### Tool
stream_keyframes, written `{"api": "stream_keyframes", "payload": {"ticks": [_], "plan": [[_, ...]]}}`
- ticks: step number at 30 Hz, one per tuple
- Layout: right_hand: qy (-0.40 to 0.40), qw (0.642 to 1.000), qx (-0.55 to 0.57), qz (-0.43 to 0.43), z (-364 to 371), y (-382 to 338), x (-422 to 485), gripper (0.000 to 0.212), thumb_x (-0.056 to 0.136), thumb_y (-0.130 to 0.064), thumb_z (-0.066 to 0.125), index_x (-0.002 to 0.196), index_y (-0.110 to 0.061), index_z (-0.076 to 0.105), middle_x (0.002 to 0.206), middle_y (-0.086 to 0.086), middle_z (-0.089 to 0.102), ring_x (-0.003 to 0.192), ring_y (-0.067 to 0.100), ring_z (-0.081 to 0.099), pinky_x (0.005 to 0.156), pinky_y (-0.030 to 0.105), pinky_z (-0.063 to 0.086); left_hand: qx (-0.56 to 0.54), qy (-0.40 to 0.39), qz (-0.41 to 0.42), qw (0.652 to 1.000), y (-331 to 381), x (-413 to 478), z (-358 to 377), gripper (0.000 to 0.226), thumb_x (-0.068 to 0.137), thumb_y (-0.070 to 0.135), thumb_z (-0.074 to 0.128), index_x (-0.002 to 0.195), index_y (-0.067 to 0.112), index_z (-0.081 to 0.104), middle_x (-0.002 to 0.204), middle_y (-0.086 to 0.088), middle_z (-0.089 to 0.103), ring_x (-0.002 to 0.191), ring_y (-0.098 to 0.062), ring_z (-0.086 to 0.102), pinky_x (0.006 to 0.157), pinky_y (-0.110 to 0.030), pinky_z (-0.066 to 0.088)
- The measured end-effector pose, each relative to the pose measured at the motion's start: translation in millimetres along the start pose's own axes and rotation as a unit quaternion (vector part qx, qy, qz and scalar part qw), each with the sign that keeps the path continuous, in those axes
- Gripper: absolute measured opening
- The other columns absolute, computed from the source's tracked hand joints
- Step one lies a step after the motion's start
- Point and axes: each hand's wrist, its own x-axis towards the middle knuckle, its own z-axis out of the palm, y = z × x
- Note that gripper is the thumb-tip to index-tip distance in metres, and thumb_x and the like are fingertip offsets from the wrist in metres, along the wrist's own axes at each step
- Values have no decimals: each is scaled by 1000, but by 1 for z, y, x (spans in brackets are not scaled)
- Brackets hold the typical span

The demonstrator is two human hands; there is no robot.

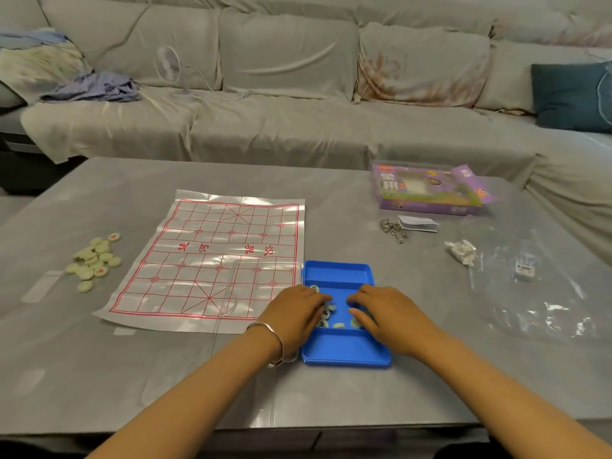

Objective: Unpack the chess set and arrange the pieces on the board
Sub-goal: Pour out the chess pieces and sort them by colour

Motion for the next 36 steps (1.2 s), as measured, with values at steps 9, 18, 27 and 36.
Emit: {"api": "stream_keyframes", "payload": {"ticks": [9,18,27,36], "plan": [[12,985,169,43,18,-25,15,55,94,-47,43,141,-18,36,133,-4,40,120,12,41,101,25,35,-178,27,-89,980,-12,-22,-3,45,99,24,30,144,23,23,143,0,36,127,-14,40,98,-18,35],[33,966,257,18,29,-44,32,60,71,-55,71,116,-23,47,108,-11,46,104,8,44,95,29,41,-252,38,-124,959,-18,-26,6,48,100,16,28,147,22,18,149,-2,31,134,-17,34,108,-22,28],[64,988,140,-14,37,-48,31,48,79,-65,53,95,-20,47,92,-6,48,80,10,45,70,21,36,-275,50,-125,952,-20,-25,9,47,100,16,28,146,24,19,150,0,30,136,-16,33,106,-20,25],[73,993,79,-39,40,-48,31,37,89,-60,40,83,-24,44,80,-9,48,73,9,45,62,21,33,-276,51,-129,951,-21,-24,10,46,100,17,28,146,23,21,150,0,30,136,-18,33,109,-27,28]]}}
